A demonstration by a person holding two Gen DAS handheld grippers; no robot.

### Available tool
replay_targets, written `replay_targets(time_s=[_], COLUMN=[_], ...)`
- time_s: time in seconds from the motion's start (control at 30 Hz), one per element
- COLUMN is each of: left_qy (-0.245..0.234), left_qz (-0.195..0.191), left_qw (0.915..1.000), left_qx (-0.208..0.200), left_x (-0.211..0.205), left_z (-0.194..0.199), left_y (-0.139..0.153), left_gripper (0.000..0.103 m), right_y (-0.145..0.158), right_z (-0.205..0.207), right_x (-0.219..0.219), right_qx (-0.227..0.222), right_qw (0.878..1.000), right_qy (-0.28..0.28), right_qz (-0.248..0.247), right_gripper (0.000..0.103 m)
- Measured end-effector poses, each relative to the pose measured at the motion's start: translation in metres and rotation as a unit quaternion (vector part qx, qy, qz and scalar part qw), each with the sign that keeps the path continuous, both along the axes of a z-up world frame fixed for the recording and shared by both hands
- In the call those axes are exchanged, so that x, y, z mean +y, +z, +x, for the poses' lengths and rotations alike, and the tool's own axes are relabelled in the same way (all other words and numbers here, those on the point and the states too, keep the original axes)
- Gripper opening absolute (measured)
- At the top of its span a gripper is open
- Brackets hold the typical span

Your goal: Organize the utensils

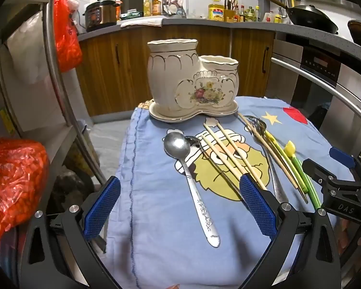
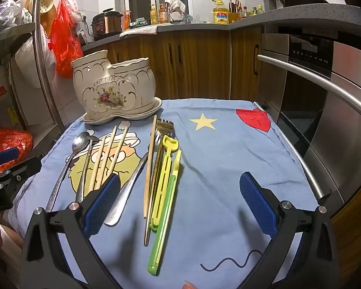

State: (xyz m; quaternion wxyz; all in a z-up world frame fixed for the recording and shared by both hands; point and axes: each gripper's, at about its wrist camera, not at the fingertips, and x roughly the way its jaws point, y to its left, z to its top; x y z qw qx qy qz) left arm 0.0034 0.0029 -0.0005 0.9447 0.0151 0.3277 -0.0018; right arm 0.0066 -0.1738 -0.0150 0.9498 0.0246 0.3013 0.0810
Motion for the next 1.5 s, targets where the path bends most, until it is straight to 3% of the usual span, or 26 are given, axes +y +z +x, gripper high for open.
replay_targets(time_s=[1.5], left_qy=[-0.003], left_qz=[-0.003], left_qw=[0.9999], left_qx=[0.009], left_x=[-0.0038], left_z=[0.0000], left_y=[-0.0026], left_gripper=[0.098], right_y=[-0.0030], right_z=[0.0058], right_x=[0.0007], right_qx=[0.006], right_qw=[1.000], right_qy=[-0.001], right_qz=[-0.005], right_gripper=[0.098])
